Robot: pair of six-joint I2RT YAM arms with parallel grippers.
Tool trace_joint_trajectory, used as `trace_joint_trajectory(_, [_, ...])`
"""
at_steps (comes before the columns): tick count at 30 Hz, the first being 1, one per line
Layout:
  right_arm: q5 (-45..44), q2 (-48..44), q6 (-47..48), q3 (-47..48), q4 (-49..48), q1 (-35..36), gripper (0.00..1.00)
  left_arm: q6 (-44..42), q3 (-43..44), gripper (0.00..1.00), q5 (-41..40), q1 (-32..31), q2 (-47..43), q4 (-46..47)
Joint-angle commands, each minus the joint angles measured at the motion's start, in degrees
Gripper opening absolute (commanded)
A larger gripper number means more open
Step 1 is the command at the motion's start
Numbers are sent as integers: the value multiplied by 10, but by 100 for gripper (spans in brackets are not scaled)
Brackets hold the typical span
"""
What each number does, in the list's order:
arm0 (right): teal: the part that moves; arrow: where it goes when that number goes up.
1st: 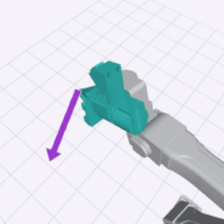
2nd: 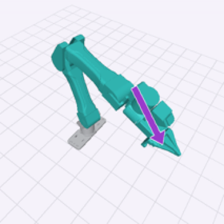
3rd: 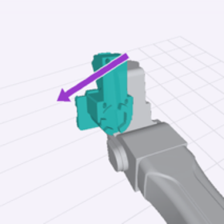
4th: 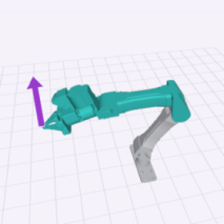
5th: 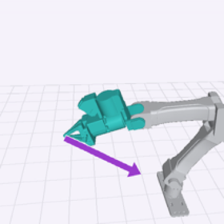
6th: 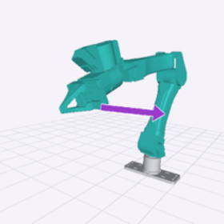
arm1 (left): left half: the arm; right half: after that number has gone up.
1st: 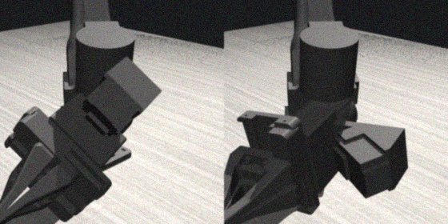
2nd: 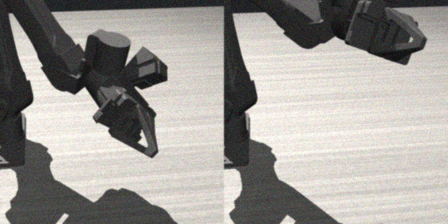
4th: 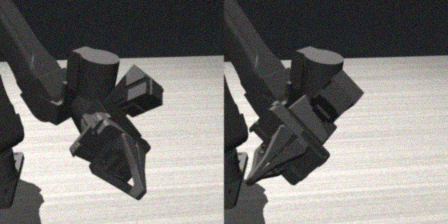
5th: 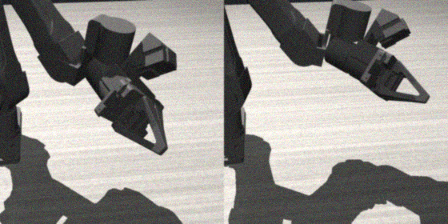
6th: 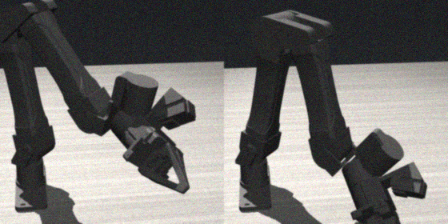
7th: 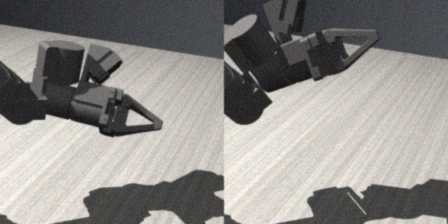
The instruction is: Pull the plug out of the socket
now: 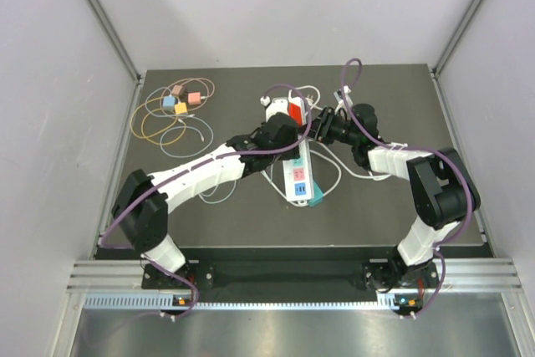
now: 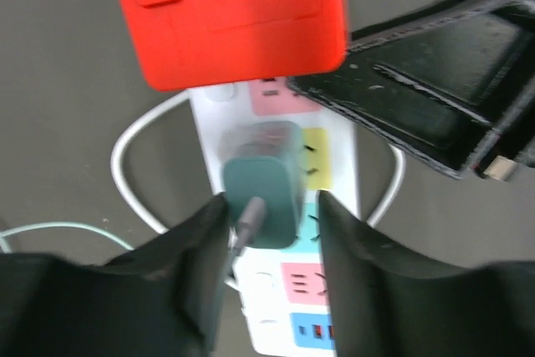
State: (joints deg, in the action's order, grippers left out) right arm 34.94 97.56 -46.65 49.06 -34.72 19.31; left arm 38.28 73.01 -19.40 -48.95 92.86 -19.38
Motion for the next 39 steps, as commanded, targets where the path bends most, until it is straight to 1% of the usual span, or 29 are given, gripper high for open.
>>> trace_joint_trajectory(1, [12,-48,-11,26,-82,-5,0,-8,31,47,-42,-4,12,-8])
trace_joint_trajectory(2, [11,-48,-11,27,-82,-4,0,-10,33,29,-47,-4,14,-9])
trace_joint_trajectory(3, [12,-49,-11,26,-82,-5,0,-12,35,23,-51,-4,15,-8])
trace_joint_trajectory(5, [12,-50,-11,26,-83,-5,0,-19,38,15,-61,-4,20,-8])
trace_joint_trajectory(6, [12,-51,-10,26,-83,-4,0,-22,39,8,-63,-4,21,-8])
trace_joint_trajectory(9, [14,-51,-10,26,-83,-5,0,-41,36,0,-57,-4,11,-1])
trace_joint_trajectory(11, [14,-53,1,25,-83,-5,0,-51,29,0,-47,-4,-2,14])
trace_joint_trajectory(12, [11,-55,6,25,-81,-4,0,-51,12,0,-40,-4,-25,25])
trace_joint_trajectory(13, [8,-58,12,25,-77,-4,0,-40,0,0,-35,-4,-39,49])
trace_joint_trajectory(15, [2,-63,26,25,-72,-4,0,-18,-36,0,-19,8,-69,68])
trace_joint_trajectory(16, [0,-63,30,24,-70,-4,0,26,-52,0,30,20,-99,80])
trace_joint_trajectory(17, [0,-65,33,24,-69,-4,0,49,-70,0,63,51,-113,112])
trace_joint_trajectory(18, [-2,-66,36,23,-69,-4,0,72,-104,0,90,67,-136,129])
trace_joint_trajectory(19, [-2,-66,36,24,-69,-4,0,112,-118,0,145,81,-145,143])
trace_joint_trajectory(20, [-3,-66,37,23,-69,-4,0,124,-130,0,162,101,-152,163])
trace_joint_trajectory(22, [-4,-67,39,23,-68,-4,0,131,-142,0,182,108,-165,160])
trace_joint_trajectory(24, [-7,-68,42,21,-67,-3,0,96,-133,0,188,105,-168,153])
trace_joint_trajectory(25, [-7,-68,43,21,-66,-4,0,27,-127,0,190,103,-167,149])
trace_joint_trajectory(26, [-9,-69,43,21,-66,-3,0,-25,-116,0,191,87,-168,148])
trace_joint_trajectory(27, [-9,-69,43,21,-65,-4,0,-132,-111,0,185,74,-173,131])
trace_joint_trajectory(28, [-10,-69,44,20,-66,-3,0,-173,-111,0,174,62,-178,129])
trace_joint_trajectory(30, [-12,-71,46,19,-62,-5,0,-214,-118,0,154,51,-199,121])
trace_joint_trajectory(31, [-14,-73,47,20,-62,-5,0,-251,-119,0,154,51,-208,119])
trace_joint_trajectory(32, [-14,-73,47,20,-62,-5,0,-261,-122,0,146,51,-217,115])
trace_joint_trajectory(33, [-14,-71,47,20,-62,-5,0,-262,-125,0,138,52,-238,116])
trace_joint_trajectory(35, [-15,-69,47,20,-62,-5,0,-219,-116,0,140,68,-255,105])
trace_joint_trajectory(36, [-15,-68,47,20,-62,-4,0,-158,-108,0,165,82,-252,94])
trace_joint_trajectory(37, [-14,-66,47,20,-62,-4,0,-125,-100,0,195,116,-247,69])
trace_joint_trajectory(39, [-15,-65,47,21,-61,-4,0,-51,-90,0,273,135,-232,62])
